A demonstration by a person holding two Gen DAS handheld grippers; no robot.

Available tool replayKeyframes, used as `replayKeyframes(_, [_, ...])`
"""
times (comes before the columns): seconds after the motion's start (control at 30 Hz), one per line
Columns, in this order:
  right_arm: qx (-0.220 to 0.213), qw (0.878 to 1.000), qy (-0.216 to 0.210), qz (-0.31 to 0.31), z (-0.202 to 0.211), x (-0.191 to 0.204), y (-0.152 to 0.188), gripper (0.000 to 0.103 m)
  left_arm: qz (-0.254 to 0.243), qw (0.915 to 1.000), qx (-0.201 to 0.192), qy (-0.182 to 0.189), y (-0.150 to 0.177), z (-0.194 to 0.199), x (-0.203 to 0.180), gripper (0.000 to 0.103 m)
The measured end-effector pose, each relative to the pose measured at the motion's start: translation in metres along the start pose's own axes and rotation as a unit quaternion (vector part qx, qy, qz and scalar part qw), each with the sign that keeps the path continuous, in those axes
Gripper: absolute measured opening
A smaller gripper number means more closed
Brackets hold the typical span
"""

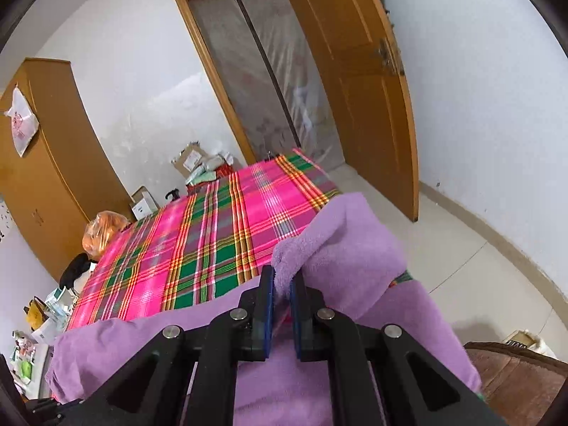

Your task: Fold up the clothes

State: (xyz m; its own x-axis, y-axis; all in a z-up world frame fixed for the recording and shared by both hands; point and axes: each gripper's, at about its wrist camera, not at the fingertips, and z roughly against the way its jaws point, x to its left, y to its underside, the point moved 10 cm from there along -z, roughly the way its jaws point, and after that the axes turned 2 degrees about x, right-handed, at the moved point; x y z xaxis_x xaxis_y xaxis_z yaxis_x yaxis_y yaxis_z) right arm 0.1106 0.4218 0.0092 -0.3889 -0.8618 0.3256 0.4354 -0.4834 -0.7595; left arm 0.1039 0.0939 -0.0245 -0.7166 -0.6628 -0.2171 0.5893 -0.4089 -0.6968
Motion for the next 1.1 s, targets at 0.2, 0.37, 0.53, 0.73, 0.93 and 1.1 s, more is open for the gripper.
replayKeyframes(0.2, [-0.005,1.0,0.013,-0.002,0.025,-0.012,0.017,0.009,-0.01,0.9998,0.017,0.006,0.015,-0.002,-0.006,0.006])
replayKeyframes(0.37, [0.018,0.999,0.024,-0.019,0.019,-0.029,0.043,0.009,-0.014,0.999,0.042,0.006,0.029,-0.013,-0.007,0.006])
replayKeyframes(0.53, [0.038,0.998,0.034,-0.034,0.015,-0.048,0.068,0.009,-0.015,0.9983,0.055,0.009,0.039,-0.017,-0.012,0.006])
replayKeyframes(0.73, [0.06,0.996,0.036,-0.046,0.009,-0.065,0.09,0.009,-0.016,0.9974,0.069,0.012,0.048,-0.024,-0.017,0.006])
replayKeyframes(0.93, [0.068,0.996,0.032,-0.05,0.015,-0.071,0.101,0.012,0.005,0.9966,0.075,0.035,0.047,-0.022,-0.021,0.006])
replayKeyframes(1.1, [0.069,0.997,0.027,-0.033,0.027,-0.072,0.101,0.014,0.027,0.995,0.069,0.066,0.032,-0.021,-0.026,0.006])
